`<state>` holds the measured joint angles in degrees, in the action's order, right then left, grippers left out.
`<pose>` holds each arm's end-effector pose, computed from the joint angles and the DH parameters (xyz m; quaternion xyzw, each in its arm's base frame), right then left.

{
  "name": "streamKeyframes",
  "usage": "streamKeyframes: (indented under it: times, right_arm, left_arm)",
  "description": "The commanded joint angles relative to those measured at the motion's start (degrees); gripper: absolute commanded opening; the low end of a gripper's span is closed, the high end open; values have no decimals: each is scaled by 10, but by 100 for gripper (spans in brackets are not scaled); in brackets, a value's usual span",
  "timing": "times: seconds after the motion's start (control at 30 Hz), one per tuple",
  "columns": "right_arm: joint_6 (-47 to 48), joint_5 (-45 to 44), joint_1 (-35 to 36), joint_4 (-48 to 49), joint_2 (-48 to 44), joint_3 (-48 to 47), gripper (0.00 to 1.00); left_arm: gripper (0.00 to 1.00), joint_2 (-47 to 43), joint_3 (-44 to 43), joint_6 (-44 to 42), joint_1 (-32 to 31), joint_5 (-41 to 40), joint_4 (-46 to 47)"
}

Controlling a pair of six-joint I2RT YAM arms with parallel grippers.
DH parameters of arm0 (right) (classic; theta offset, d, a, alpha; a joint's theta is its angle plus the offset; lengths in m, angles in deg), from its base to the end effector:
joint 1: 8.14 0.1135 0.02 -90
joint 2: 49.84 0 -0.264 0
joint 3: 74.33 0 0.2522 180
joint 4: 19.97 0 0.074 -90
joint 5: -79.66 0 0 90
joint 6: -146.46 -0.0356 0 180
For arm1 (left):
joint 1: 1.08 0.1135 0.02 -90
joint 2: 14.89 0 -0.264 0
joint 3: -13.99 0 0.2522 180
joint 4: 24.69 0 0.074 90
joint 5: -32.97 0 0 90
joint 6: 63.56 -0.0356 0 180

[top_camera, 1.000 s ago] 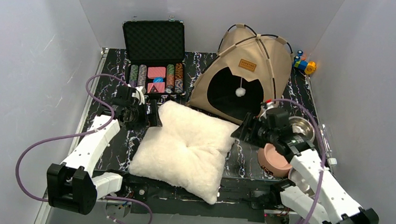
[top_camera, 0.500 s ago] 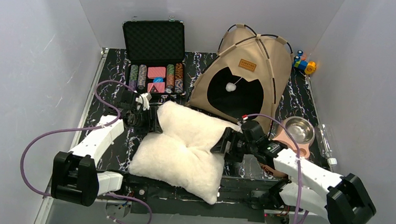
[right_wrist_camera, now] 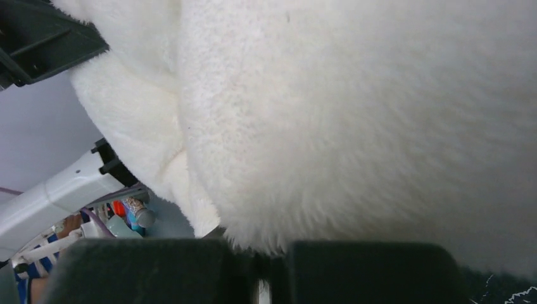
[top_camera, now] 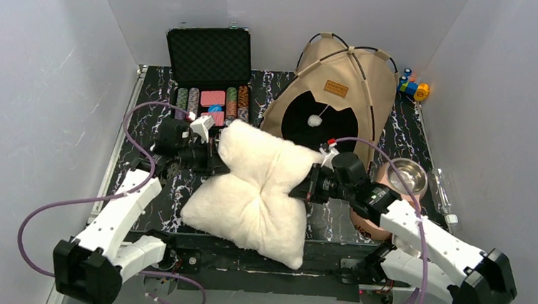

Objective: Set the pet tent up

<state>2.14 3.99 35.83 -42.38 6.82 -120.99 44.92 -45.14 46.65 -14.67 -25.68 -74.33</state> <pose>0.1485 0.1555 0.2321 0.0186 0.8714 0.4330 0.2300 0.1960 -0.0664 0.2583 0.0393 0.9094 -0.3382 0.2388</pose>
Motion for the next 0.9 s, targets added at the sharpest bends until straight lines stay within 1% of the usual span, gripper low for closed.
streamKeyframes:
  times: [0.0, 0.03, 0.1, 0.17, 0.27, 0.4, 0.5, 0.57, 0.67, 0.77, 0.87]
  right_arm:
    - [92, -10, 3, -76, -25, -132, 1]
    - [107, -21, 3, -114, -21, -154, 1]
    - [124, -46, 3, -141, -13, -187, 1]
    - [140, -56, -4, -148, -5, -200, 1]
    - [155, -44, -30, -153, 15, -207, 1]
    - [176, -58, -59, -167, 21, -201, 1]
    - [194, -50, -90, -156, 22, -181, 1]
    - [224, -29, -117, -139, 29, -167, 1]
    - [252, -17, -150, -135, 48, -161, 1]
    - [269, -35, -154, -129, 70, -161, 1]
    - [270, -50, -153, -133, 98, -169, 1]
  left_arm:
    - [0, -48, -84, 47, -78, 29, 24]
    - [0, -41, -98, 55, -98, 25, 28]
    - [0, -22, -124, 67, -131, 16, 48]
    - [0, 6, -144, 69, -162, 0, 64]
    - [0, 62, -182, 67, -206, -18, 75]
    - [0, 146, -226, 58, -258, -39, 99]
    - [0, 208, -265, 44, -277, -49, 101]
    - [0, 243, -287, 32, -286, -62, 101]
    - [0, 293, -326, 14, -299, -61, 100]
    - [0, 340, -370, -8, -319, -59, 99]
    - [0, 389, -412, -30, -325, -54, 91]
